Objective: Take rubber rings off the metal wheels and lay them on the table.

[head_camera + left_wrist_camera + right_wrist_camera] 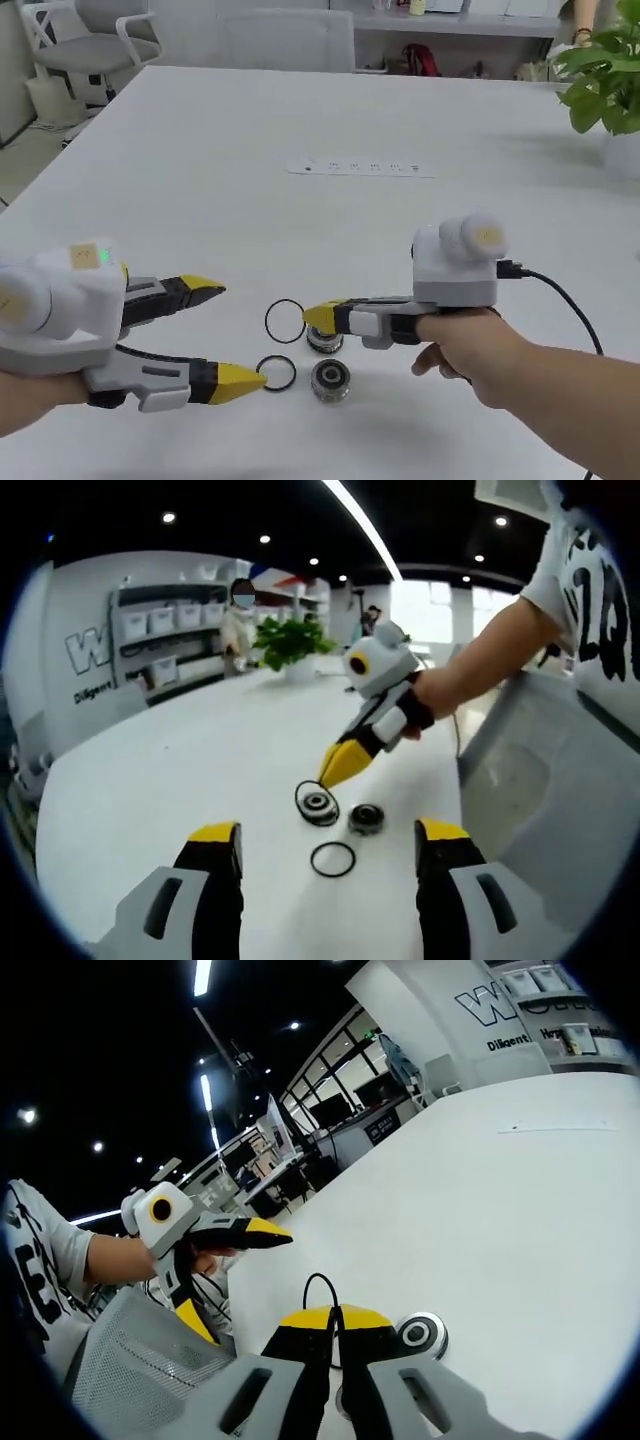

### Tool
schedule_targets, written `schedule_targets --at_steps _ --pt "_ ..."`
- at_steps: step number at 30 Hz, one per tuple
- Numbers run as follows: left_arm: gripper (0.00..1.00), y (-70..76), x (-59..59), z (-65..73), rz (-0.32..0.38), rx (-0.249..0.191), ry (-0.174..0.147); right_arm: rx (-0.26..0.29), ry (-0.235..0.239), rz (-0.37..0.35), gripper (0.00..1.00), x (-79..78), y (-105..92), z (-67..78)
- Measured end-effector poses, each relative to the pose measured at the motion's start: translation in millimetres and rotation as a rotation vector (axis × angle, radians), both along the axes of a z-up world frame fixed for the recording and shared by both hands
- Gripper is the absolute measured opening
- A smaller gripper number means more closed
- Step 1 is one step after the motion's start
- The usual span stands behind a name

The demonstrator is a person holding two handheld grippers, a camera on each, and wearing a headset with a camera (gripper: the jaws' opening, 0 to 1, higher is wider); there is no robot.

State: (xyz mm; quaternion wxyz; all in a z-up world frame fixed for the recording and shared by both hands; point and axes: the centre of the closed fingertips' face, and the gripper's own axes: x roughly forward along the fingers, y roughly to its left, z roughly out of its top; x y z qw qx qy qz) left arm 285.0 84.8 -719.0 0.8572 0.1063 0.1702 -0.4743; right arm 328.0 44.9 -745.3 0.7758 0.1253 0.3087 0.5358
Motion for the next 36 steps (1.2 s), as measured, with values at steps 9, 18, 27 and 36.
schedule_targets --at_steps 9,18,27,36 --pt "0.72 5.2 -1.2 3.2 0.021 -0.014 0.001 -0.054 0.043 0.032 0.0 -7.4 5.5 -15.8" --pt "0.72 9.4 -2.1 2.5 0.032 -0.015 0.002 -0.114 0.084 0.048 0.0 -12.8 9.8 -33.0" --pt "0.72 13.1 -3.9 -0.4 0.037 -0.011 0.006 -0.155 0.115 0.056 0.0 -16.2 11.8 -42.8" --pt "0.72 16.3 -6.1 -4.5 0.043 -0.007 0.012 -0.184 0.123 0.067 0.0 -16.9 12.2 -50.0"
